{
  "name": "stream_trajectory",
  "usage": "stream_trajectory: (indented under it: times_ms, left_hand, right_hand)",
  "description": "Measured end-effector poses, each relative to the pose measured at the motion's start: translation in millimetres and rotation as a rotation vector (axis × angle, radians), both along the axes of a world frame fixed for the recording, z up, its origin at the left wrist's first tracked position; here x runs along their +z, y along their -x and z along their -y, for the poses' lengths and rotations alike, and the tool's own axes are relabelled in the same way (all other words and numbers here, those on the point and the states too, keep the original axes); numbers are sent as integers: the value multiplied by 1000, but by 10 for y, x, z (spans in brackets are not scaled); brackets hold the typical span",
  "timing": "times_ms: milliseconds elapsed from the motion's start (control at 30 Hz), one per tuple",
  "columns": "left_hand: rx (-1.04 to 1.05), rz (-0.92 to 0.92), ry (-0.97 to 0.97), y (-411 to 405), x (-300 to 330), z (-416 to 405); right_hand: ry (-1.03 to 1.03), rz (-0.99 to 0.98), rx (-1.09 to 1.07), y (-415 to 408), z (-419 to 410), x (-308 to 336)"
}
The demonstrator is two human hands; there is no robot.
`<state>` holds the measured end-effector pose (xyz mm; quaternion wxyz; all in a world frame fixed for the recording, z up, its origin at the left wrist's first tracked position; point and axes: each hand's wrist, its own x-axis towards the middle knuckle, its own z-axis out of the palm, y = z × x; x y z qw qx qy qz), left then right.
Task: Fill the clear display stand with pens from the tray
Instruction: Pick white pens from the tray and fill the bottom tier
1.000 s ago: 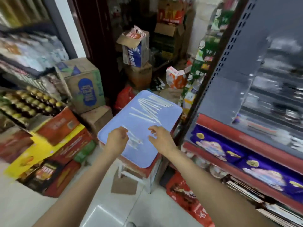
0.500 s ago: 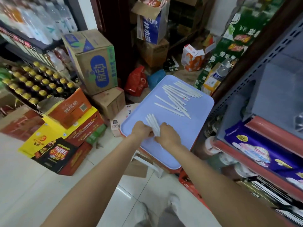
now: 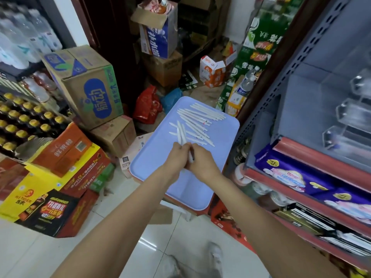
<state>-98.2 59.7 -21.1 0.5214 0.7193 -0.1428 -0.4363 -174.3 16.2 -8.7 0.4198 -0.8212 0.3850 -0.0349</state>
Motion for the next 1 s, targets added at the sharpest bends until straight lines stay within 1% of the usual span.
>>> stream_trajectory:
  times_ms: [100, 167, 200, 267, 367, 433, 500, 567, 633, 733, 833, 900, 1000]
  left_hand:
    - [-41, 112, 73, 77, 265, 111]
    - [-120, 171, 141, 162, 458, 166]
    - [-180, 243, 161, 229, 551, 196]
    - [-314, 432, 163, 438, 754, 262]
    - [-428, 560, 222, 862, 1029, 403]
    - [-519, 676, 254, 1166, 1207, 488]
    - [-643, 772, 291, 1474, 1358, 570]
    - [-748, 798, 346, 1778, 1506, 654]
    - [-811, 836, 387, 2059, 1632, 781]
    - [-794, 883, 365, 2430, 1700, 1042]
    - [-637, 950, 315, 2748, 1686, 1273]
    - [-579, 952, 319, 2957, 1661, 1382]
    - [-482, 933, 294, 3253, 1646, 1515]
  right_hand:
    - [-64, 105, 33, 201, 92, 374]
    - [-96, 139, 67, 434, 177, 632]
    - [-71, 138, 61, 568, 223, 754]
    - [7, 148, -42, 854, 363, 916]
    - [16, 272, -294, 1327, 585, 1077]
    - [46, 360, -411, 1685, 703, 1211]
    - [32, 501, -459, 2072, 800, 1357]
    - [-31, 646, -452, 2484, 884, 1467]
    - [-61, 726, -450, 2895, 952, 1542]
    - [-79, 776, -511, 3489, 1115, 1582]
    - [-113, 860, -600, 4040, 1330, 1591]
    - [-122, 897, -637, 4355, 1469, 1580]
    - [-59, 850, -657, 4667, 1647, 1498]
